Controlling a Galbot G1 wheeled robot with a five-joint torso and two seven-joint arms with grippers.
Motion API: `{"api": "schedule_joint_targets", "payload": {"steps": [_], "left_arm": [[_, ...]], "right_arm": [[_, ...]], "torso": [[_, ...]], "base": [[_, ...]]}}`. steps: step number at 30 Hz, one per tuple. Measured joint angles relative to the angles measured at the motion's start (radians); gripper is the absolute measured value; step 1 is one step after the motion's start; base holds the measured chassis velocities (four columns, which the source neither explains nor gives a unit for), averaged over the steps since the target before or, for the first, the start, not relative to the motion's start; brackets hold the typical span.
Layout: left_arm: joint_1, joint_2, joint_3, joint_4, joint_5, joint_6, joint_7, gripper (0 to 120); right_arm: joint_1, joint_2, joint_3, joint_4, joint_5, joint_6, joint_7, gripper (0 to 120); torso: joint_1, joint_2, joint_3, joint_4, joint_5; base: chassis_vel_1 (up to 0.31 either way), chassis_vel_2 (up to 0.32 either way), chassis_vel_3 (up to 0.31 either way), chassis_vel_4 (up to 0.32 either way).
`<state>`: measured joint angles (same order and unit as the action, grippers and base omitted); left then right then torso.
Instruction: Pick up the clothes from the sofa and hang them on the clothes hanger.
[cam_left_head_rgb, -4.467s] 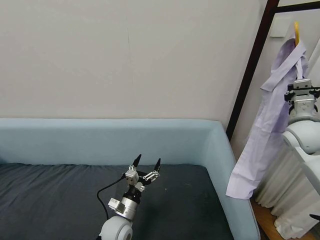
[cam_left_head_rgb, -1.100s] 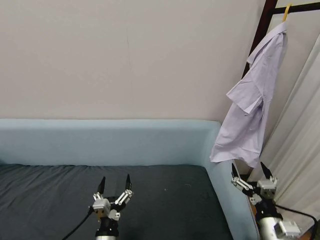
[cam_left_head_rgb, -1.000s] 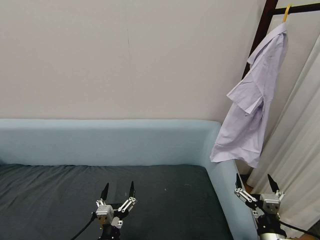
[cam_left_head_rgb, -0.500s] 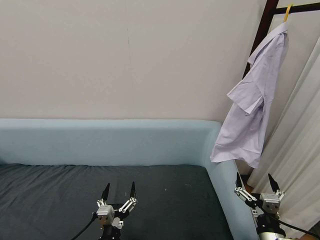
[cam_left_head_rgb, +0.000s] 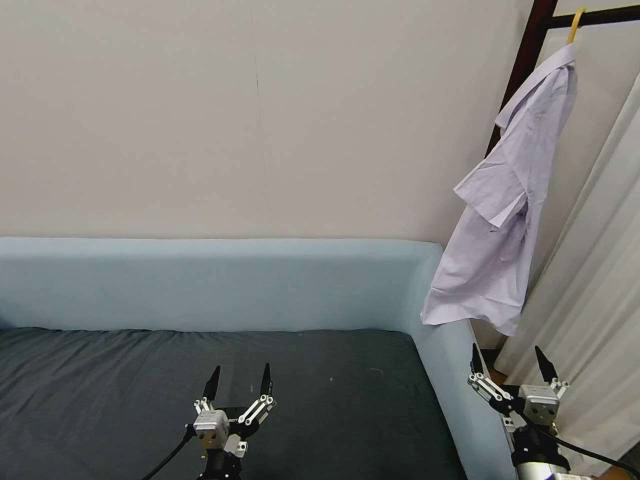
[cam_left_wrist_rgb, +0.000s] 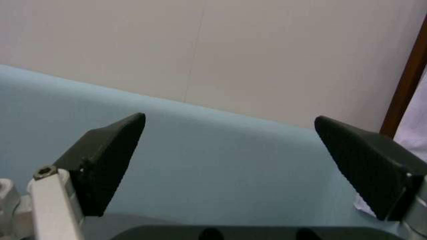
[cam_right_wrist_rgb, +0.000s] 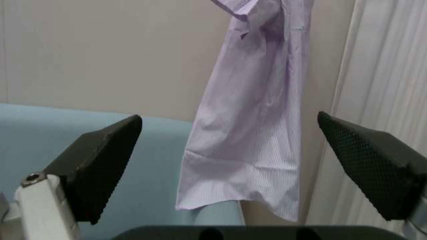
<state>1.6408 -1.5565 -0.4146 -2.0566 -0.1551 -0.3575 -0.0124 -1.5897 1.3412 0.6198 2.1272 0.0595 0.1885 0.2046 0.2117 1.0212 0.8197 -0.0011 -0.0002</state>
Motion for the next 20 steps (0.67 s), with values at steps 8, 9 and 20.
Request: {"api": "schedule_joint_targets", "payload": {"steps": [8,9,20], "left_arm": [[0.0,0.0,0.0,0.001,-0.001,0.0,0.0,100],[0.0,0.001,0.0,0.001,-0.001,0.0,0.0,100],[0.0,0.001,0.0,0.001,-0.001,-0.001,0.0,100]], "right_arm": [[0.001,0.0,-0.001,-0.001,0.001,-0.001,0.0,100],[0.001,0.0,-0.001,-0.001,0.001,-0.001,0.0,100],[0.001,0.0,-0.001,-0.001,0.001,-0.001,0.0,100]], "torso": [[0.0,0.0,0.0,0.0,0.0],[0.0,0.0,0.0,0.0,0.0],[0.0,0.0,0.0,0.0,0.0]], "base": [[0.0,0.0,0.0,0.0],[0.0,0.0,0.0,0.0],[0.0,0.0,0.0,0.0]]}}
